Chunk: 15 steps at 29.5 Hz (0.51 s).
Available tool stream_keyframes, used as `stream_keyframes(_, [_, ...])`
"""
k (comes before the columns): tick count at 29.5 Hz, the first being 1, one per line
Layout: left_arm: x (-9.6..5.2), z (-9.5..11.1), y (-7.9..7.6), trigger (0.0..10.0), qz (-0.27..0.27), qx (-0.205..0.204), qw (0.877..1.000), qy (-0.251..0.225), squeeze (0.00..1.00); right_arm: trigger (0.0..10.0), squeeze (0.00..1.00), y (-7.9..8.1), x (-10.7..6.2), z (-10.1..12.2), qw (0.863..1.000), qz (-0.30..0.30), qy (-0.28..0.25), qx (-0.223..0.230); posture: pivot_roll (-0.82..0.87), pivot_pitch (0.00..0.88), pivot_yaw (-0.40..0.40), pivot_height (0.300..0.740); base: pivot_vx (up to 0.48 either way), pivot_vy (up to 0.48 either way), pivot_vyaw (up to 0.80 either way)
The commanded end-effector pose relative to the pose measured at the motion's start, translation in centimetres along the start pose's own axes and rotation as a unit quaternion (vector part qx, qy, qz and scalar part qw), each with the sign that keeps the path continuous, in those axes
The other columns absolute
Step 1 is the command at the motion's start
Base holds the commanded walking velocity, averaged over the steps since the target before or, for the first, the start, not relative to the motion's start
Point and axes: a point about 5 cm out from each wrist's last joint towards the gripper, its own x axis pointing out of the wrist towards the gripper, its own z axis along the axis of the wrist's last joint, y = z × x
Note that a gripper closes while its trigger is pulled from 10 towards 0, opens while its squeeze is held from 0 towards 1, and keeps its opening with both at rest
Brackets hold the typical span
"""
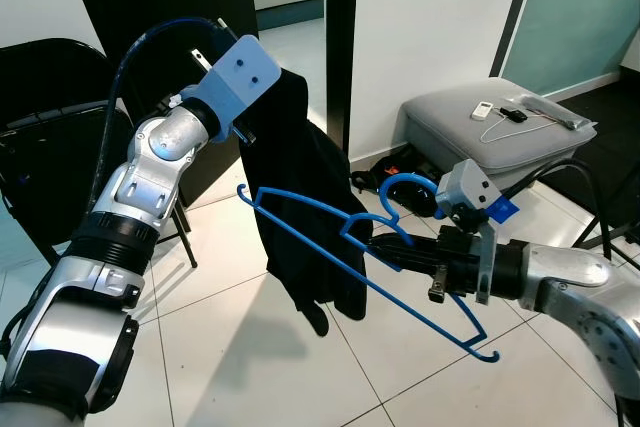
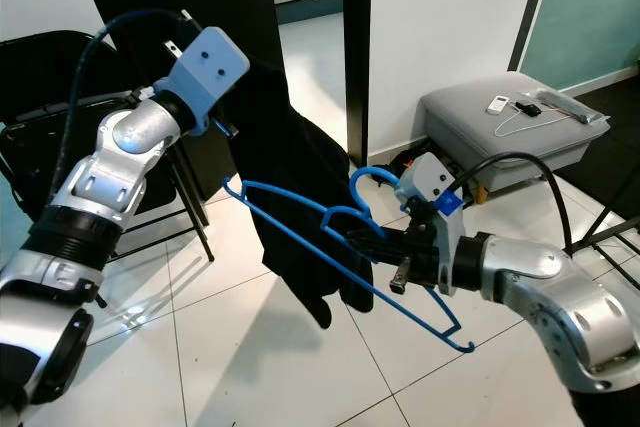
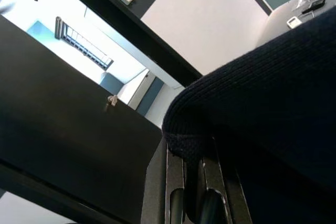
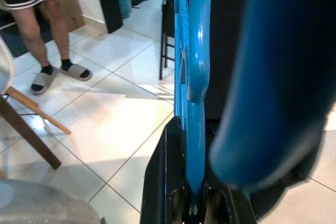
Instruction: Hang hanger
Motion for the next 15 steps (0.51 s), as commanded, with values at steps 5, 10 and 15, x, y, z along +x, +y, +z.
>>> stream_keyframes(5, [-0.3,0.2,0.1,10.0,0.000,0.018,1.000,0.001,0.00,10.0,0.00,-0.8,-2.0,1.7,0.999,-0.035,-0.001,-0.033,-0.11,0.012,0.084,0.740,0.000,0.000,0.00])
stream_keyframes(10, [-0.3,0.4,-0.2,10.0,-0.003,0.019,1.000,-0.002,0.00,10.0,0.00,-1.8,-3.0,2.0,0.996,-0.080,0.009,-0.042,-0.11,0.011,0.085,0.740,0.000,0.000,0.00])
stream_keyframes(15, [-0.3,0.5,-0.2,10.0,-0.005,0.019,1.000,-0.004,0.00,10.0,0.00,-2.1,-2.8,1.8,0.995,-0.097,0.016,-0.033,-0.11,0.012,0.085,0.740,0.000,0.000,0.00])
